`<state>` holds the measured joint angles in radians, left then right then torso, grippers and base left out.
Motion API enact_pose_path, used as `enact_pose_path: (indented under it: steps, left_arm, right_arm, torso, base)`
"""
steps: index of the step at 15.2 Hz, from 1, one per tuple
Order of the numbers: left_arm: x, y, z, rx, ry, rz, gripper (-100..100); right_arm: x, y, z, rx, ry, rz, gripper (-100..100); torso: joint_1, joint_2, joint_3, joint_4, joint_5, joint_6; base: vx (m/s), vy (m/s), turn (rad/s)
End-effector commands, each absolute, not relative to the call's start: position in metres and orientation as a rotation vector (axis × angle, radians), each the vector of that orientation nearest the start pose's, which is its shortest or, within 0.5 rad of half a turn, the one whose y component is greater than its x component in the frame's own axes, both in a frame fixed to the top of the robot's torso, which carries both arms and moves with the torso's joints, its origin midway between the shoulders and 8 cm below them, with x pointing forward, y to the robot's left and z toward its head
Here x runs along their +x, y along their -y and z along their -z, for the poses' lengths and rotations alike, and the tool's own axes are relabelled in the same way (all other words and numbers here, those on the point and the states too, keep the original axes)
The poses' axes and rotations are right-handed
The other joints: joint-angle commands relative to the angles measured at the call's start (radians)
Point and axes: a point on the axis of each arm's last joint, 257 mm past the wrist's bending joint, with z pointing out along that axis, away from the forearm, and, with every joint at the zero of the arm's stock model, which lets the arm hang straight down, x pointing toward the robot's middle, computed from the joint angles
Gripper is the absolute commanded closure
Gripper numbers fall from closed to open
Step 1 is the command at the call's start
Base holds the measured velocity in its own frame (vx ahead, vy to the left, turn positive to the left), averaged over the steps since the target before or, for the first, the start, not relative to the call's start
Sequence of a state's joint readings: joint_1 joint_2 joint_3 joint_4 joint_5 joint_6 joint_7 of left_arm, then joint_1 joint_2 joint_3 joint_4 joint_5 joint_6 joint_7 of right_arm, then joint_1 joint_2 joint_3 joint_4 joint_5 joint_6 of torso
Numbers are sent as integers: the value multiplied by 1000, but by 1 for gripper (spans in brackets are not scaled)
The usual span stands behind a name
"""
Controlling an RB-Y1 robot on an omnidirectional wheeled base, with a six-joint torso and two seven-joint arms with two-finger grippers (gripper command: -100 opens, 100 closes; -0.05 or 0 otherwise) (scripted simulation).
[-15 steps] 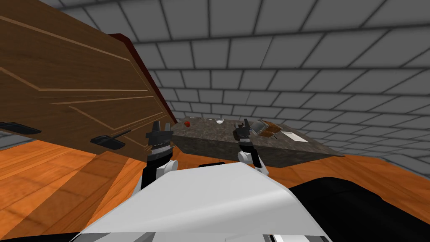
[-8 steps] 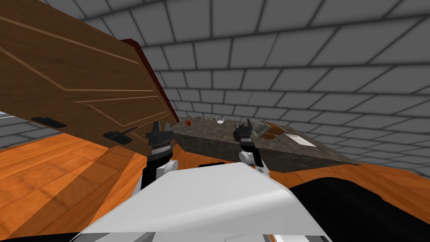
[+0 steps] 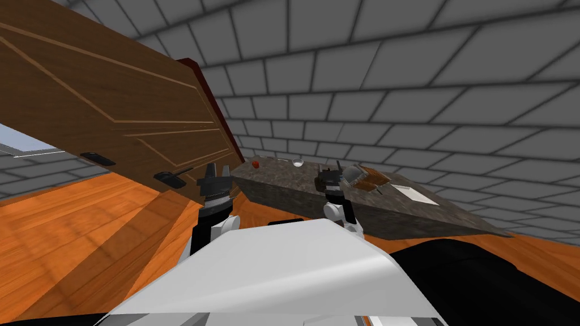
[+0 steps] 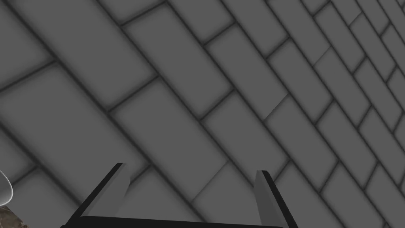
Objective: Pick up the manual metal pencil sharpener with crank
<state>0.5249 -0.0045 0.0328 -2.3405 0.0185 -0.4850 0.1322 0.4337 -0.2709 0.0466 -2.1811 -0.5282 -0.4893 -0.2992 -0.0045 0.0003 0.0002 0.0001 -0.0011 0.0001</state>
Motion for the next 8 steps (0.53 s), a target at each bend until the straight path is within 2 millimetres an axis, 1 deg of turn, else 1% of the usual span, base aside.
enact_pose_path:
  steps: [1,3,4,5,6,7,8]
  left_arm:
    - [330,-292,-41,-695,-543,1401,0]
    - [330,-292,-41,-695,-543,1401,0]
    - [330,-292,-41,-695,-543,1401,0]
    - [330,-292,-41,-695,-543,1401,0]
    - [330,-292,-41,-695,-543,1401,0]
    - [330,-292,-41,-695,-543,1401,0]
    - [330,-292,-41,-695,-543,1401,0]
  right_arm:
    - [377,309,9,1057,-407,-1984,-100]
    - [377,312,10,1075,-385,-1997,-100]
    - [378,316,11,1104,-346,-2047,-100]
    - [378,319,12,1118,-329,-2057,-100]
    - [378,320,13,1125,-320,-2062,-100]
    - [379,324,14,1152,-279,-2110,-100]
    - [380,327,15,1165,-260,-2119,-100]
  torso:
    - [0,0,0,0,0,0]
    - [-1,0,0,0,0,0]
    - [0,0,0,0,0,0]
    - [0,0,0,0,0,0]
    - [-1,0,0,0,0,0]
    - [0,0,0,0,0,0]
    - [0,0,0,0,0,0]
  base:
    - [-14,-62,125]
    - [-15,-64,94]
    - [-14,-58,154]
    - [-20,-64,151]
    - [-18,-52,38]
    - [-23,-59,122]
    - [-29,-70,139]
